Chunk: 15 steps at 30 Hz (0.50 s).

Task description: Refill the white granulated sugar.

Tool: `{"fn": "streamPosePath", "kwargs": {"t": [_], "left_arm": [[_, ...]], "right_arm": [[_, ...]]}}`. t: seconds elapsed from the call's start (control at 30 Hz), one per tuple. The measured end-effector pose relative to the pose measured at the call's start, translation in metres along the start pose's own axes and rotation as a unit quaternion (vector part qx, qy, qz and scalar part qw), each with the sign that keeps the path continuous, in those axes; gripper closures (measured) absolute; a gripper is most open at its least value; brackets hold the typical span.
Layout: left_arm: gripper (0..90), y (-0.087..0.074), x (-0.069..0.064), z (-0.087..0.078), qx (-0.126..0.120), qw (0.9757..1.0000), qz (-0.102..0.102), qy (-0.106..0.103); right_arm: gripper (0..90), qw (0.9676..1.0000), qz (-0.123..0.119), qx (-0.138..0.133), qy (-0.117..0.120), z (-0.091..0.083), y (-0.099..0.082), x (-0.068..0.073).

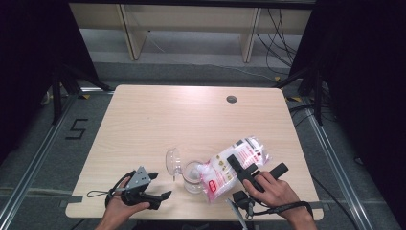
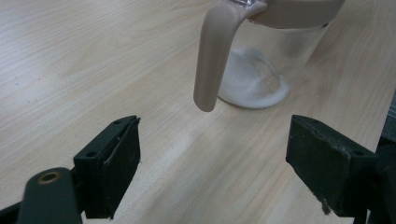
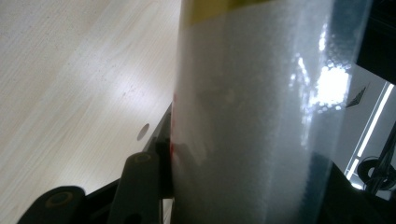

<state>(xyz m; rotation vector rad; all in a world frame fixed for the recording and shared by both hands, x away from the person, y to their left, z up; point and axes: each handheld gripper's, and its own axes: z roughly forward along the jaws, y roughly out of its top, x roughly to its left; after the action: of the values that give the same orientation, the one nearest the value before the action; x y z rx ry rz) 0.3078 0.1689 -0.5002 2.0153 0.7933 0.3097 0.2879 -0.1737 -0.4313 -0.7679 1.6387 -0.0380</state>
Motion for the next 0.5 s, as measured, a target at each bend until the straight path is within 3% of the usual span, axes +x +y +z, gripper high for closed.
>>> {"fn": "streamPosePath", "kwargs": {"t": [0.5], "left_arm": [[17.4,0.0001,0.0001,-0.0002,0.002,1.0000,0.002,0.000]], "right_arm": [[61.0,1.0000,0.007,0.005,0.001,-0.0007,-0.0001,0.0015]]}}
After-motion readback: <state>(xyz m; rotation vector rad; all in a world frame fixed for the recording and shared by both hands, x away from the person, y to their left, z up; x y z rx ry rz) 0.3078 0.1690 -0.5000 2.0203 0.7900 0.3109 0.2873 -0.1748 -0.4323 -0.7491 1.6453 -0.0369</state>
